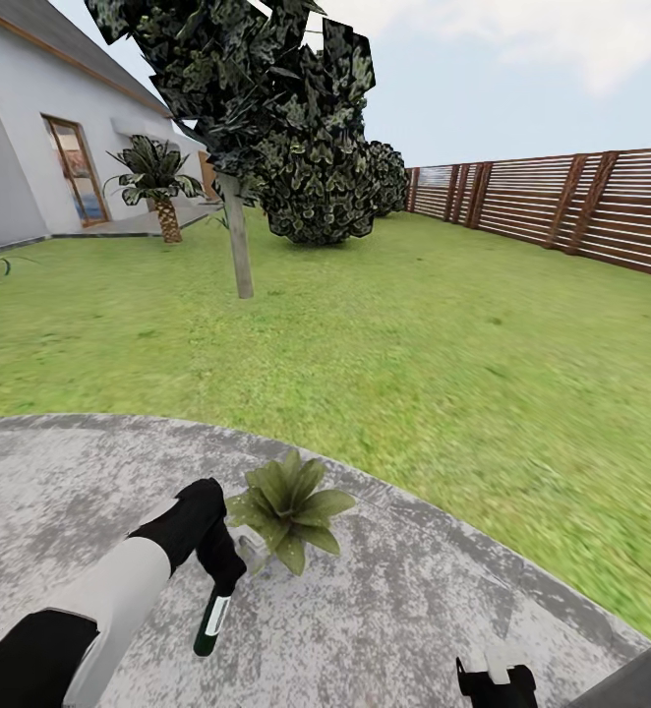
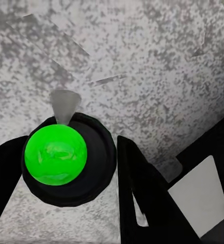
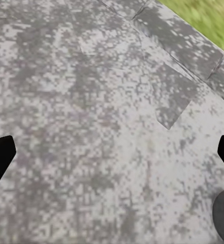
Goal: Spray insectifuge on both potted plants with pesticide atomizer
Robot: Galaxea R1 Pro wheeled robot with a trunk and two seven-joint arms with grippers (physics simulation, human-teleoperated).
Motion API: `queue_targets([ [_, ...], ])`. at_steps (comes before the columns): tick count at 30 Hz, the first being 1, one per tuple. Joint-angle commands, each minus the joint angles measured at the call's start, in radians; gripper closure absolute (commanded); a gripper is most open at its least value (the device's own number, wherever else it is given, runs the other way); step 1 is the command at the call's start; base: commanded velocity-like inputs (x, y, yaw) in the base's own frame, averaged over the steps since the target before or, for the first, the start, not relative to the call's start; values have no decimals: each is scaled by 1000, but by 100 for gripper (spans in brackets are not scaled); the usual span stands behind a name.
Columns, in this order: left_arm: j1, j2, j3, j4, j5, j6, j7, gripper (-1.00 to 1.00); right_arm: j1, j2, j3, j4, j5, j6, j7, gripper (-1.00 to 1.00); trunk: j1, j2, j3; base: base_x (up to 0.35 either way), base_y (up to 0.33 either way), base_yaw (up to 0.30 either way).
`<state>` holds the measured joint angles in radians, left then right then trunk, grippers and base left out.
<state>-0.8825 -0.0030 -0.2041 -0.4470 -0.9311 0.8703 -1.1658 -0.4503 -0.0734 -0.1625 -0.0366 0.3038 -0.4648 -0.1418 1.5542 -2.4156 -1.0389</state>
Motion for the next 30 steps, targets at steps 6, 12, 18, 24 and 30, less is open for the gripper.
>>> queue_targets([
  [6, -70, -8, -7, -57, -18, 53, -108, 100, -1, 0, -7, 1, 11, -3, -4, -100, 0, 0, -1, 0, 0, 0],
  [12, -119, -8, -11, -56, -23, 55, -146, 100, -1, 0, -7, 1, 11, -3, -4, -100, 0, 0, -1, 0, 0, 0],
  [18, -114, 5, -12, -47, -23, 54, -147, 100, -1, 0, -6, 1, 11, -3, -4, -100, 0, 0, -1, 0, 0, 0],
  [24, 24, -4, -20, -43, -28, 49, -132, 100, -1, 0, -6, 1, 11, -3, -4, -100, 0, 0, -1, 0, 0, 0],
  [30, 48, 0, -19, -42, -26, 49, -99, 100, -1, 0, -6, 1, 11, -3, -4, -100, 0, 0, -1, 0, 0, 0],
])
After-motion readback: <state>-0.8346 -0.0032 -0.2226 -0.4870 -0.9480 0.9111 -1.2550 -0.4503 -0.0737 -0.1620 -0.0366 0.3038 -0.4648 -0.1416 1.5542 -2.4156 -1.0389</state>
